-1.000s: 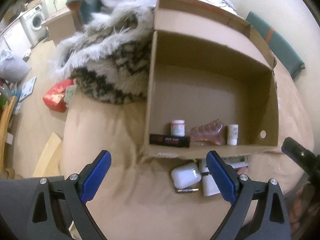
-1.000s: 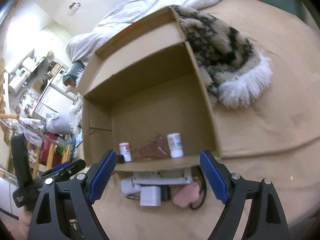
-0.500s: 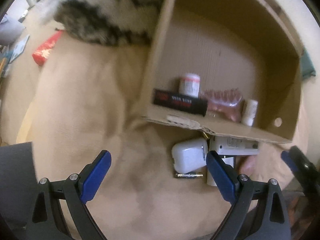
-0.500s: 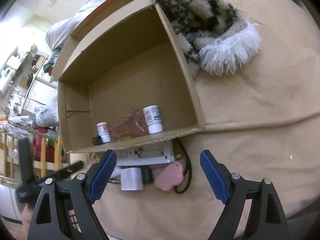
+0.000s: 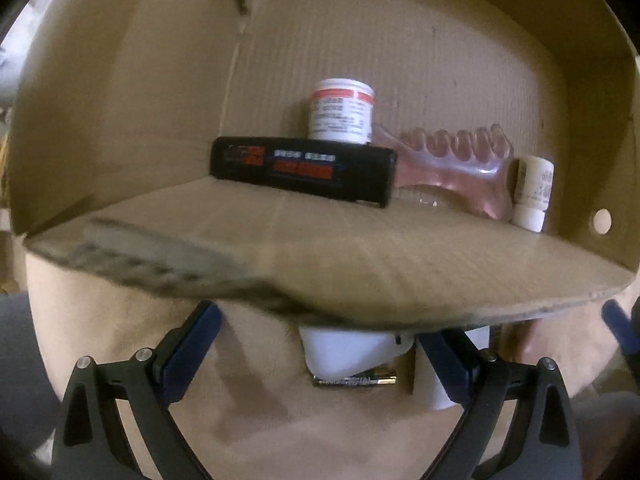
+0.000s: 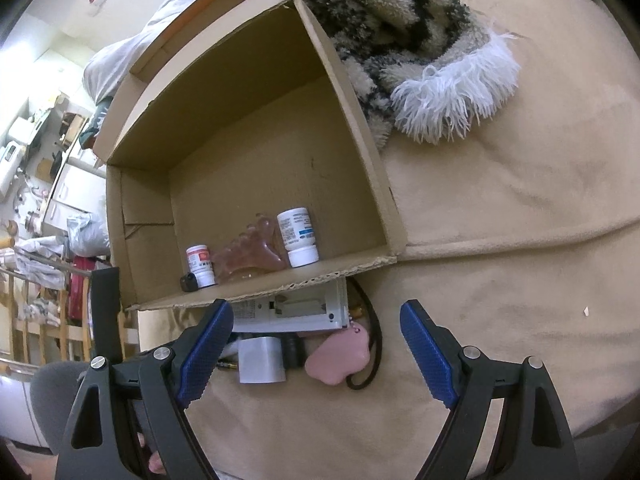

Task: Organize rigid objects
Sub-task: 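Grasp the white earbud case with left tool while right tool grasps white charger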

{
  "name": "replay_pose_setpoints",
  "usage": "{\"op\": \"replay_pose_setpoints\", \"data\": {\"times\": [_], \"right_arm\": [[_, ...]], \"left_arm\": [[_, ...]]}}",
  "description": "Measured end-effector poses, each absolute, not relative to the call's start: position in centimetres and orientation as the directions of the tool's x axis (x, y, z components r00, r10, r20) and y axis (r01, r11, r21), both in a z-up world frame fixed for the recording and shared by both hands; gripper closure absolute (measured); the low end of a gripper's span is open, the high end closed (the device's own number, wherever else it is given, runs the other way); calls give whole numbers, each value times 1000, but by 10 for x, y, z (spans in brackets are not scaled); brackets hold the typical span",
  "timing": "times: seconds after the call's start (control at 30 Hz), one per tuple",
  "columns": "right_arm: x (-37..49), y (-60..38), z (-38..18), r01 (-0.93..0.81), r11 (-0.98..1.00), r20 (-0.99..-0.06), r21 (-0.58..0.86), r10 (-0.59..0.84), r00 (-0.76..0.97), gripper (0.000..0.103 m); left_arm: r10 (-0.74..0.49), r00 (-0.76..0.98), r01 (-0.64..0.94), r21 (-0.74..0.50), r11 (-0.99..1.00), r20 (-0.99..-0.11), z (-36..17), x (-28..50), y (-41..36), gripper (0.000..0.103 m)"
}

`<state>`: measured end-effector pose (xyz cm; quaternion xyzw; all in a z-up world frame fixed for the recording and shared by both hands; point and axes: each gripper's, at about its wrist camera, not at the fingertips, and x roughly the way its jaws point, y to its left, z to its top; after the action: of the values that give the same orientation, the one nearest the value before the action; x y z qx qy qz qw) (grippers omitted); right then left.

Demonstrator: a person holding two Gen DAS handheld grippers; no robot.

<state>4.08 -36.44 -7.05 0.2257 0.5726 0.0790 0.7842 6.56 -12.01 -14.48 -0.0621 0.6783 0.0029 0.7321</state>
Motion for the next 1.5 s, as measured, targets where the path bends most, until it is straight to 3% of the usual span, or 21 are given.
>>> {"op": "replay_pose_setpoints", "data": {"times": [0.07,0.13,0.4,0.43,0.57,0.97,1.5], "right_arm": [[42,-362,-73,130,890,-868,437,379,321,12],[42,-360,-75,122,897,-876,424,373,306,12],[42,-335,-85,55,859,-845,510,488,220,14],[42,-330,-88,47,843,-832,535,517,200,17],[45,-305,-103,20,794,-792,607,603,99,51],[42,-246,-139,-35,902,-902,429,427,-62,52],[17,-230,-127,-45,940,-941,340,339,-15,58]], "left_arm": [[-68,91,-72,-75,995,-994,-144,65,-124,22],[-48,104,-55,-54,997,-993,-140,64,-126,51],[-86,97,-75,-93,993,-992,-132,61,-107,53],[-84,98,-79,-92,993,-992,-131,60,-104,53],[-82,108,-126,-96,987,-991,-124,54,-82,53],[-73,186,-134,-99,986,-980,-64,29,-35,53],[-132,186,-108,-154,982,-974,-70,23,-57,53]]}}
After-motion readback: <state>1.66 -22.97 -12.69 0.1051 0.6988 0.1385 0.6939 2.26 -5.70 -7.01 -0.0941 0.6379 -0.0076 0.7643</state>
